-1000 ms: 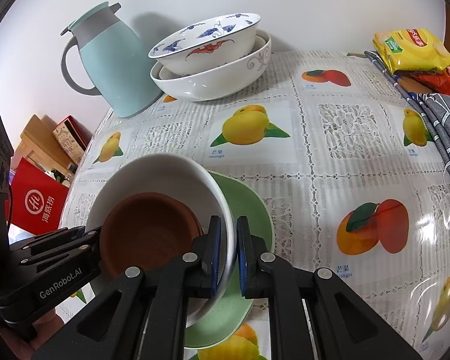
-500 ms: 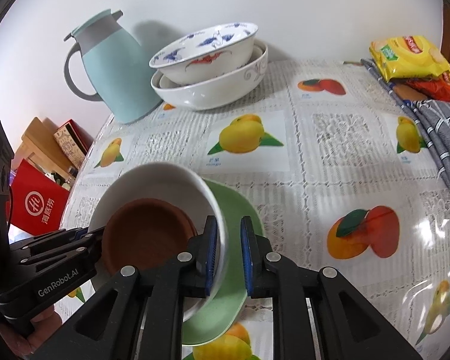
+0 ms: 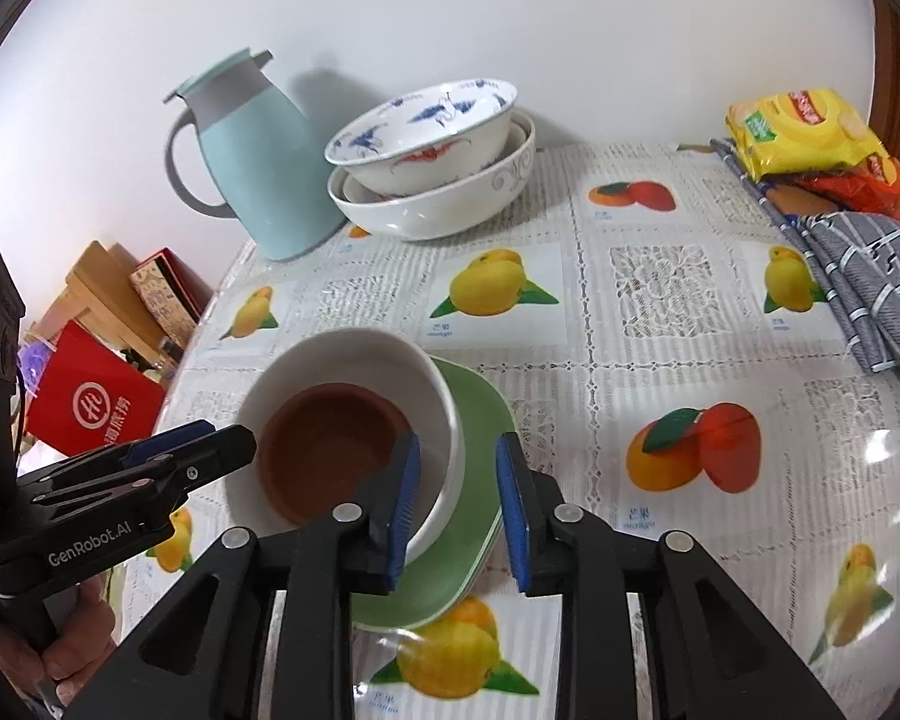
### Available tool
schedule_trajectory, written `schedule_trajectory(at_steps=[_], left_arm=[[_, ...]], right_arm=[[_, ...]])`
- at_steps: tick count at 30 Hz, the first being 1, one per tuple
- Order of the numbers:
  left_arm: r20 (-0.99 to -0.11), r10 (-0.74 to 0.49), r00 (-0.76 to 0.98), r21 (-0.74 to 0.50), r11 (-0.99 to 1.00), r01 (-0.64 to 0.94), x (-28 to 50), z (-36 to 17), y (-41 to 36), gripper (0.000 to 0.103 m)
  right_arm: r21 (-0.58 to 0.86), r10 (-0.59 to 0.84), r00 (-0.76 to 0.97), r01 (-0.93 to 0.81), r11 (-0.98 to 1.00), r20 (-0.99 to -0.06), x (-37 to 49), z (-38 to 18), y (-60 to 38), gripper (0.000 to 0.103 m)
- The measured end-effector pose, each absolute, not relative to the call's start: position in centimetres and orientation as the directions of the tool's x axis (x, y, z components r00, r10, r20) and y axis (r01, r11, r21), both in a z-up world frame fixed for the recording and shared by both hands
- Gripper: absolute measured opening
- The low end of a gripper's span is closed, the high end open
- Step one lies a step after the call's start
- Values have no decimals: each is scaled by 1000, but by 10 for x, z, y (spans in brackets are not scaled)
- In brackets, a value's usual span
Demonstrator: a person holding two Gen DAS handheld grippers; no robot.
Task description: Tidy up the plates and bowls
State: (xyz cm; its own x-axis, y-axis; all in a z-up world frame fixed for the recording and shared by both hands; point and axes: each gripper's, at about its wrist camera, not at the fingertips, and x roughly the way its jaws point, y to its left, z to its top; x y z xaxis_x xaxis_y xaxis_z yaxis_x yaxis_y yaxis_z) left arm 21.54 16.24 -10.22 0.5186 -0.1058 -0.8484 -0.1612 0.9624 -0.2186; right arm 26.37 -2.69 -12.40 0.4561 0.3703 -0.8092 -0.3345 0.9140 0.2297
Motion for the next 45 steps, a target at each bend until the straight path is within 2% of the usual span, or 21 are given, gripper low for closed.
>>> schedule_trajectory(at_steps=[1,3,7,13,17,21,24,26,28,32,38,45], left_arm=[[-844,-100,527,-214,964,-159,211,-98,161,49],[-835,-86,543,-206,965,-164,202,-88,158,52],[-813,-84,576,-210,965,-155,185,-71,149,57],[-785,-65,616,-190,972,-139,157,-48,128,66],[-772,-54,633,-179,974,-136,139,-36,116,69],[-759,-35,650,-160,978,-133,119,-23,104,71],[-742,-18,670,-142,981,-131,104,-12,96,77],[-733,-11,680,-132,983,-127,95,-6,91,80],[-725,-5,688,-130,983,-130,87,-2,88,82],[-710,5,704,-131,981,-140,72,3,80,91],[-707,13,707,-119,983,-137,58,5,72,92],[-691,28,722,-101,986,-135,44,12,60,92]], right_arm=[[225,368,464,-334,915,-806,260,-120,-29,39],[214,362,491,-333,919,-792,250,-109,-33,45],[180,330,541,-313,933,-774,232,-89,-45,55],[163,302,591,-278,947,-748,202,-60,-67,63],[112,253,635,-254,961,-730,179,-44,-79,64],[124,245,652,-226,966,-718,159,-32,-96,65],[119,230,664,-209,971,-712,145,-25,-106,65],[111,215,673,-194,975,-708,138,-21,-110,69],[89,193,686,-183,979,-701,126,-17,-115,84],[46,167,708,-187,981,-686,109,-13,-118,89],[28,140,726,-165,986,-673,89,-7,-129,95],[46,136,734,-141,989,-666,72,-4,-145,96]])
